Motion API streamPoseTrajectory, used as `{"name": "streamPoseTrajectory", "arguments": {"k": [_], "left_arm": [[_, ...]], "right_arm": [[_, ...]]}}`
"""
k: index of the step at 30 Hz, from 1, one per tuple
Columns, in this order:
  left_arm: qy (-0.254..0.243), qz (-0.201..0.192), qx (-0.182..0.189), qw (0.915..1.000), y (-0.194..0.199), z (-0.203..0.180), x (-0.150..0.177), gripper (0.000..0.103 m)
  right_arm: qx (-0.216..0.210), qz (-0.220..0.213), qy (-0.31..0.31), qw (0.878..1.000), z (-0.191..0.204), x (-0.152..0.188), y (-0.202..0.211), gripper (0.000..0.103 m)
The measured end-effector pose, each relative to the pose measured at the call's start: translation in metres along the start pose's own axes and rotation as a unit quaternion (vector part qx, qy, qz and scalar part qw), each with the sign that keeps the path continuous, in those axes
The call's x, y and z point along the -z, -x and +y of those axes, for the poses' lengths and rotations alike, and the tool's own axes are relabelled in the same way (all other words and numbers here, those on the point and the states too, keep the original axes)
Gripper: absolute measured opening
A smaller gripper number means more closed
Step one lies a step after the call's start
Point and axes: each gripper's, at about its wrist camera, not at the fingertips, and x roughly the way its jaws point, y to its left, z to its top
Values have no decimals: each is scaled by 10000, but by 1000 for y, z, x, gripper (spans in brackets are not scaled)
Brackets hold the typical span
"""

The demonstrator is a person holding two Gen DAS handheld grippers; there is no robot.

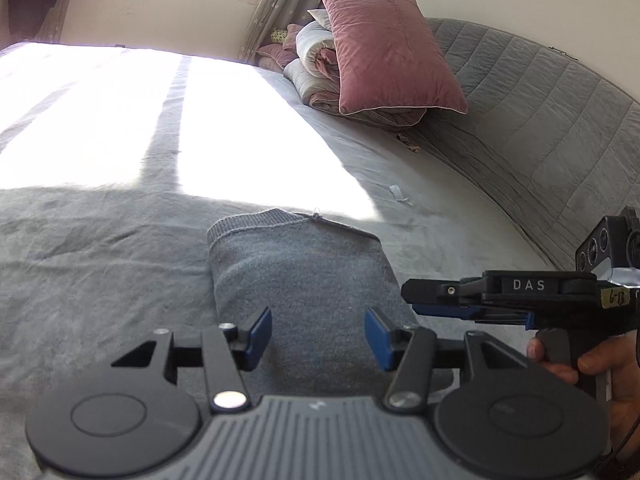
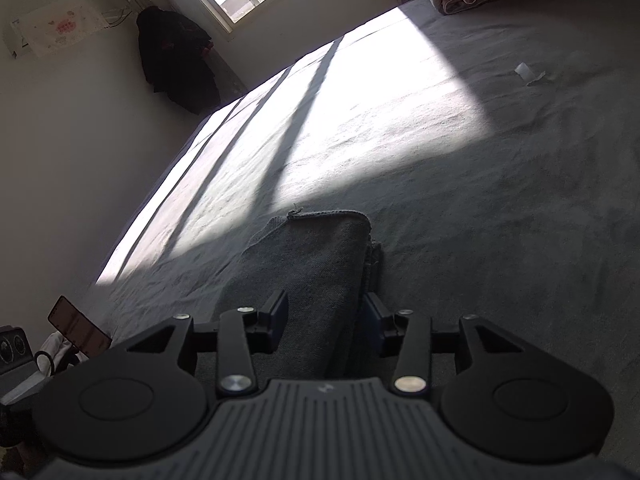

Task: Fold clothes
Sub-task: 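Grasp the folded bundle with both grippers and lift it off the bed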

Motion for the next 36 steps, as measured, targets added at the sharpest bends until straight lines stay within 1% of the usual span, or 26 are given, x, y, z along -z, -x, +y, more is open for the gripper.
{"name": "streamPoseTrajectory", "arguments": {"k": [2,3,4,5,6,7,11,15,16,19,20,21,22,23,24,25,26,28,29,32,33,35,36], "left_arm": [[114,78,-206,9997,-11,7,-8,58],[253,115,-245,9993,-16,13,-14,61],[391,151,-279,9987,-21,19,-19,64],[514,180,-262,9982,-25,23,-22,65],[675,234,-221,9972,-31,29,-26,66],[822,301,-178,9960,-37,35,-29,68],[1326,510,-78,9898,-61,53,-36,69],[2113,573,225,9755,-83,76,-32,69],[2291,517,323,9715,-86,80,-30,69],[2767,362,596,9584,-93,90,-25,69],[2806,364,622,9571,-94,90,-24,67],[2845,366,648,9558,-95,89,-23,59],[2879,367,668,9546,-96,89,-22,44],[2872,369,617,9552,-95,88,-21,38],[2886,316,550,9554,-90,86,-20,28],[2899,263,483,9555,-85,84,-19,23],[2912,211,415,9555,-81,83,-19,21],[2977,84,276,9542,-68,78,-18,19],[2973,71,219,9545,-62,75,-17,19],[2939,77,78,9558,-46,66,-13,19],[2859,105,-22,9582,-42,64,-11,20],[2647,142,-187,9641,-40,62,-11,25],[2454,186,-317,9687,-43,63,-14,30]], "right_arm": [[-25,124,-90,9999,-1,2,-2,47],[-57,174,-139,9997,-2,4,-3,49],[-106,205,-183,9996,-2,4,-2,54],[-158,231,-226,9994,-3,5,-2,57],[-222,251,-285,9990,-4,6,-1,66],[-291,270,-349,9986,-5,6,0,70],[-523,581,-566,9953,-8,12,-6,71],[-580,942,-859,9901,-14,23,-23,71],[-608,1018,-965,9882,-16,26,-27,72],[-886,1079,-1230,9825,-22,29,-37,73],[-967,1094,-1253,9813,-23,29,-39,72],[-1048,1110,-1276,9800,-24,29,-41,60],[-1109,1123,-1314,9787,-25,28,-43,51],[-1137,1122,-1360,9778,-26,28,-43,49],[-1179,1112,-1406,9767,-27,26,-40,43],[-1227,1101,-1452,9756,-29,23,-37,38],[-1276,1090,-1497,9744,-30,21,-34,35],[-1428,1005,-1657,9706,-36,14,-25,25],[-1508,958,-1741,9684,-39,10,-20,25],[-1406,833,-1785,9703,-47,4,-8,25],[-1353,826,-1836,9701,-50,4,-7,25],[-1228,808,-1903,9707,-54,4,-6,26],[-1151,791,-1904,9717,-54,6,-6,29]]}}
